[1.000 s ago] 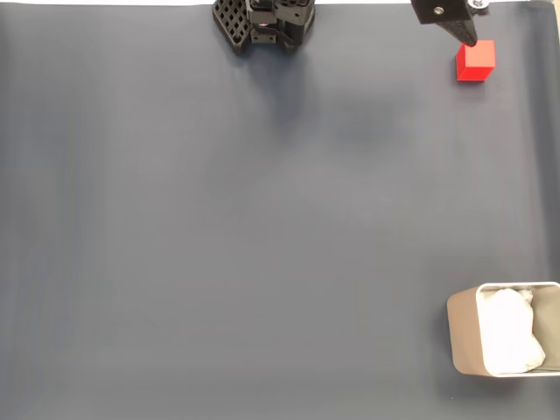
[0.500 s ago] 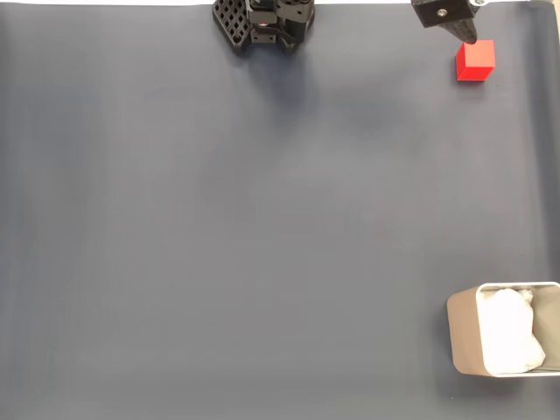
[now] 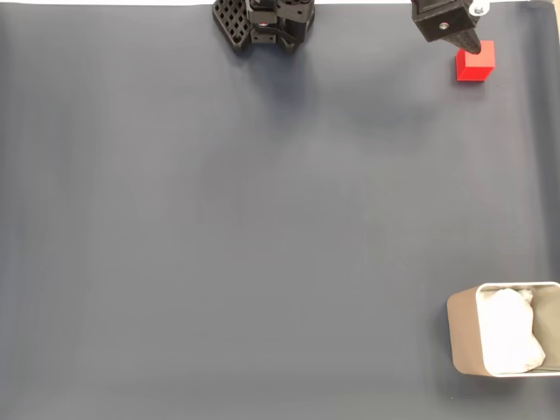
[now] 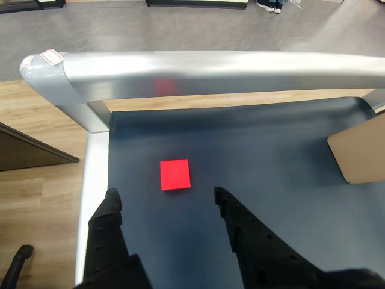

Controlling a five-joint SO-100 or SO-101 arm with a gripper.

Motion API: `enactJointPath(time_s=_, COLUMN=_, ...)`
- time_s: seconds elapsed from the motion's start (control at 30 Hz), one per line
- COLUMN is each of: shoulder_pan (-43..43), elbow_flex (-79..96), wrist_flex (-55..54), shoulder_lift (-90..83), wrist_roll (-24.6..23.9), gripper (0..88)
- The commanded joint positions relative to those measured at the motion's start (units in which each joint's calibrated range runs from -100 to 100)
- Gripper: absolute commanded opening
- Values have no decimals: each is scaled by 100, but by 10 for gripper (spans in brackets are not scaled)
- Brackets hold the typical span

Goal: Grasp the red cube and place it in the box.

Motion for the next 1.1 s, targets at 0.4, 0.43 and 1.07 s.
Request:
enactJointPath(time_s=0.4, shoulder_pan=-70, elbow_flex=92, wrist_flex=-879, shoulder_lift=786, wrist_roll=-39, gripper=376)
enactJointPath(time_s=0.43, shoulder_pan=-70, elbow_flex=110, wrist_flex=-936, shoulder_lift=838, wrist_roll=-49, gripper=376)
enactJointPath(time_s=1.07, shoulder_pan=-269, elbow_flex=301, wrist_flex=-1773, shoulder_lift=1679, wrist_roll=-166, gripper=384)
